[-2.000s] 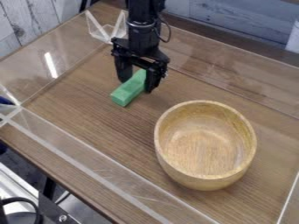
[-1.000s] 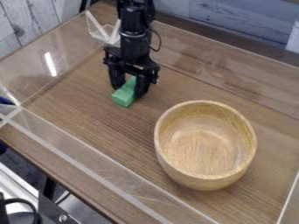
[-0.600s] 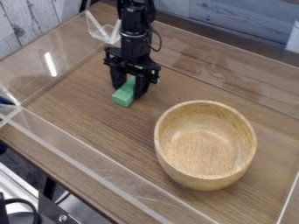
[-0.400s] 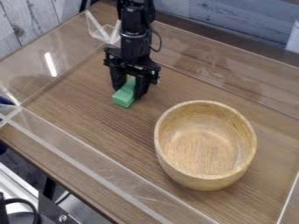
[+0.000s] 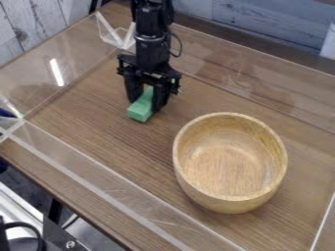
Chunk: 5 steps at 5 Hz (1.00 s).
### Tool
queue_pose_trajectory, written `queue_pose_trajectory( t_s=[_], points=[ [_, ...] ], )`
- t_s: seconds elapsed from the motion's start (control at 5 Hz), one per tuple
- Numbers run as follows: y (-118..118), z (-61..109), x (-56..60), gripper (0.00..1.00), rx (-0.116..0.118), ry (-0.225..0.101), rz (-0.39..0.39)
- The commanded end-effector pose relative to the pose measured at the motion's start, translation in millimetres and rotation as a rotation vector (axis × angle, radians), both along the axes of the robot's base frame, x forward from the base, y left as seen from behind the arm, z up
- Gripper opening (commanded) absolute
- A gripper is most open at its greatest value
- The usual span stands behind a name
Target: Put the green block in the brown bowl
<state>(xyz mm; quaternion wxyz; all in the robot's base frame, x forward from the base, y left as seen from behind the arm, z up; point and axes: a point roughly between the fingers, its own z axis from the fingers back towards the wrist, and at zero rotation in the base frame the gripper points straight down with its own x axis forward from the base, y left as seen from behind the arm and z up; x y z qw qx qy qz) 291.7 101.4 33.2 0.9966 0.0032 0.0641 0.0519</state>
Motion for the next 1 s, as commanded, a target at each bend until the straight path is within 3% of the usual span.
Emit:
queue_pose_trajectory(
  t_s=[0.0,0.4,0.8],
  points=[
    [3,25.5,5.7,0.0,0.017,-0.073,0.006],
    [-1,38.2,4.6,0.0,0.006,-0.092,0.01],
    [-18,70.9,0.4,0.0,-0.015,-0.142,-0.009]
  ],
)
